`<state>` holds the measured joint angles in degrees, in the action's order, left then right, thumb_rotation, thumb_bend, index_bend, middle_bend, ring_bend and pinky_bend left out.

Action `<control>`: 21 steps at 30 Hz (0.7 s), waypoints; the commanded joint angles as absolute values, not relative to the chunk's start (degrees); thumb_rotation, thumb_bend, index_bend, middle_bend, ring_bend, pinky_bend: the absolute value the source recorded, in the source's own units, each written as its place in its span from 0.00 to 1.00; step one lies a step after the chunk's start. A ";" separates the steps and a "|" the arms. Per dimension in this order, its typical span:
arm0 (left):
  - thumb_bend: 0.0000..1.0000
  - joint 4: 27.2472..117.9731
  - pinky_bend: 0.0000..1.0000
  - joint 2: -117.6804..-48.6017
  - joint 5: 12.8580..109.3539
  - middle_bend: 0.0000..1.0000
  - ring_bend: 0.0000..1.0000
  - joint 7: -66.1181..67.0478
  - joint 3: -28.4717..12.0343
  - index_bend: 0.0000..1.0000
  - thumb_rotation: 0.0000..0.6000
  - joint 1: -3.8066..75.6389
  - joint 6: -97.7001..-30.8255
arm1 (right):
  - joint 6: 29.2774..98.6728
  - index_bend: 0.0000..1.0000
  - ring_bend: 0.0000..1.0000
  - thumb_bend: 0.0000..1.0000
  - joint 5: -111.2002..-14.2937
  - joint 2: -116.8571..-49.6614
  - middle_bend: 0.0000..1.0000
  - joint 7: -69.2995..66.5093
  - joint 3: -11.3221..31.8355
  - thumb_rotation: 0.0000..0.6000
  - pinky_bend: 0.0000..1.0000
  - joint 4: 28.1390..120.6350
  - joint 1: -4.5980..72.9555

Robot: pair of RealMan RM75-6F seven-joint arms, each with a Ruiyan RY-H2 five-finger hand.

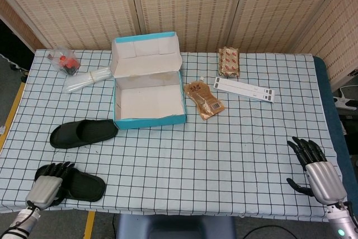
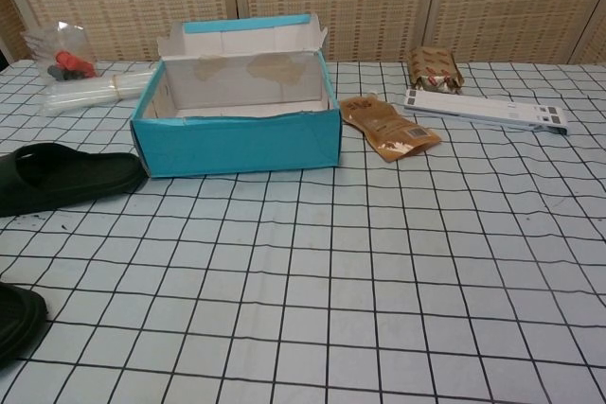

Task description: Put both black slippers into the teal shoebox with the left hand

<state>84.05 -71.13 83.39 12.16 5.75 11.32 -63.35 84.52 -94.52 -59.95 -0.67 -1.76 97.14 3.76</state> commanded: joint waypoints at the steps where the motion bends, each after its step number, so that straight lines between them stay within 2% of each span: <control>1: 0.37 81.94 0.17 -72.59 85.18 0.30 0.18 10.13 6.14 0.30 1.00 10.98 -64.88 | 84.52 0.00 0.00 0.12 -94.44 -59.95 0.00 -0.61 -1.74 1.00 0.00 97.18 3.75; 3: 0.38 80.95 0.27 -73.04 85.99 0.49 0.34 8.68 6.34 0.44 1.00 10.83 -65.53 | 84.55 0.00 0.00 0.12 -94.41 -59.92 0.00 -0.61 -1.72 1.00 0.00 97.23 3.73; 7: 0.41 79.72 0.42 -73.21 86.91 0.69 0.51 6.26 6.66 0.59 1.00 10.51 -66.60 | 84.46 0.00 0.00 0.12 -94.40 -59.94 0.00 -0.53 -1.74 1.00 0.00 97.23 3.75; 10: 0.42 80.07 0.46 -72.63 86.94 0.73 0.53 5.16 6.60 0.63 1.00 10.35 -67.20 | 84.26 0.00 0.00 0.12 -94.42 -60.02 0.00 -0.45 -1.81 1.00 0.00 97.21 3.82; 17: 0.44 81.17 0.48 -71.31 88.10 0.80 0.57 3.27 6.04 0.70 1.00 9.78 -70.51 | 84.20 0.00 0.00 0.12 -94.40 -60.11 0.00 -0.19 -1.84 1.00 0.00 97.30 3.82; 21: 0.46 81.21 0.49 -70.85 88.94 0.87 0.60 2.74 5.44 0.76 1.00 9.56 -72.68 | 84.30 0.00 0.00 0.12 -94.34 -60.15 0.00 -0.08 -1.78 1.00 0.00 97.28 3.78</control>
